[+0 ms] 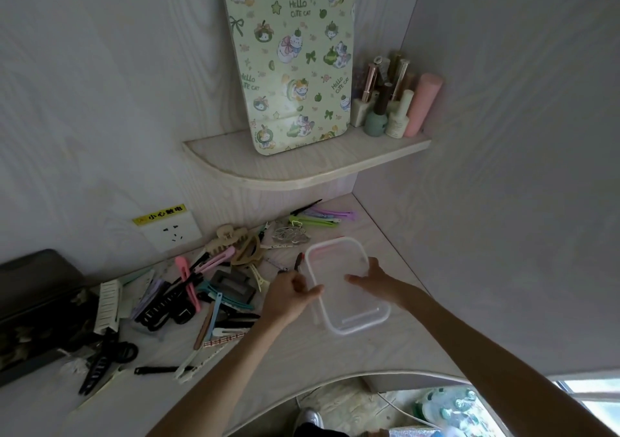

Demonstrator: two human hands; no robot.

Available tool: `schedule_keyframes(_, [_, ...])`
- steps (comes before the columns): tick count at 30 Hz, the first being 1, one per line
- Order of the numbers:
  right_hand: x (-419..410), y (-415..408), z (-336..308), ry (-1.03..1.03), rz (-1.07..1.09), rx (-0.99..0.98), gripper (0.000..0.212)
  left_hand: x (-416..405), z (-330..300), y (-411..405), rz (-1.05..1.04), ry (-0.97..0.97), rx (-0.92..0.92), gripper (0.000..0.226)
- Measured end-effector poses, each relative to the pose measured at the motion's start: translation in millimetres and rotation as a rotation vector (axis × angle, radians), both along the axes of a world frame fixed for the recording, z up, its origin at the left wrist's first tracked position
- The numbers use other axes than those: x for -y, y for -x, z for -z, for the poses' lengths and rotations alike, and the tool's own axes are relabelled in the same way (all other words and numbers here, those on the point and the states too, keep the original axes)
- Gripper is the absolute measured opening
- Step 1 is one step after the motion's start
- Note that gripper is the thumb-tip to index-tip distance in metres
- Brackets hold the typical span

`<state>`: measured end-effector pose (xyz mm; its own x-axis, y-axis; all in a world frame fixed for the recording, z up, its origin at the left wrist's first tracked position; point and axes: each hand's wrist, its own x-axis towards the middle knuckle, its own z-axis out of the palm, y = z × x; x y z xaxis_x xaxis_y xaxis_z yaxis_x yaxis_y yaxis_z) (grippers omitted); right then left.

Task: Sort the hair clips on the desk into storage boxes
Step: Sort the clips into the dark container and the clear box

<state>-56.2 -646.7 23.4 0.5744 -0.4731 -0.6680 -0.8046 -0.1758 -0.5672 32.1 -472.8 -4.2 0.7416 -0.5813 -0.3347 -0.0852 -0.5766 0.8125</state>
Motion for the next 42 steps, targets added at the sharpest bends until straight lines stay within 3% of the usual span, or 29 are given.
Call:
schedule_keyframes(5, [0, 4, -14, 0.015, -0.104, 0.041, 0.071, -10, -6, -9, 0.166, -0.22, -0.031, 0.056])
schedule_keyframes(9, [-12, 13, -30, 0.466, -0.267, 0.027, 0.089, -6, -21, -3, 0.075, -0.107, -0.384, 0.034])
schedule_keyframes(11, [-30, 21, -37, 0.535, -0.399, 0.058, 0.096, -4, -28, -2, 0.077, -0.085, -0.443, 0.03])
schedule_keyframes(14, [-53, 31, -42, 0.551, -0.609, 0.018, 0.108, 1, -41, 3, 0.217, -0.205, -0.303, 0.038])
schedule_keyframes(17, [-65, 32, -39, 0.606, -0.627, -0.004, 0.115, 8, -53, 1, 0.341, -0.213, -0.181, 0.045])
schedule_keyframes(20, [-62, 35, -42, 0.664, -0.579, 0.07, 0.098, 2, -65, -5, 0.427, -0.162, -0.041, 0.048])
schedule_keyframes(23, [-44, 39, -56, 0.54, -0.461, 0.217, 0.074, -5, -55, -8, 0.462, -0.198, 0.392, 0.052])
schedule_keyframes(24, [-37, 41, -62, 0.511, -0.414, 0.268, 0.067, -4, -50, -7, 0.446, -0.185, 0.449, 0.054])
schedule_keyframes(27, [-16, 45, -72, 0.476, -0.273, 0.393, 0.052, 1, -32, -8, 0.333, -0.119, 0.467, 0.053])
schedule_keyframes(30, [5, 50, -84, 0.529, -0.232, 0.429, 0.055, 4, -20, -12, 0.267, -0.202, 0.482, 0.043])
schedule_keyframes(34, [33, 48, -101, 1.231, -0.44, 0.343, 0.079, 6, -14, -14, 0.243, -0.277, 0.368, 0.032])
schedule_keyframes(36, [39, 44, -101, 1.326, -0.559, 0.285, 0.081, 14, -23, -14, 0.176, -0.223, 0.363, 0.03])
schedule_keyframes(40, [41, 41, -95, 1.272, -0.761, 0.169, 0.06, 51, -42, -12, 0.147, -0.206, 0.2, 0.075])
schedule_keyframes(42, [40, 43, -88, 1.233, -0.835, 0.164, 0.05, 72, -41, -13, 0.2, -0.223, 0.144, 0.087])
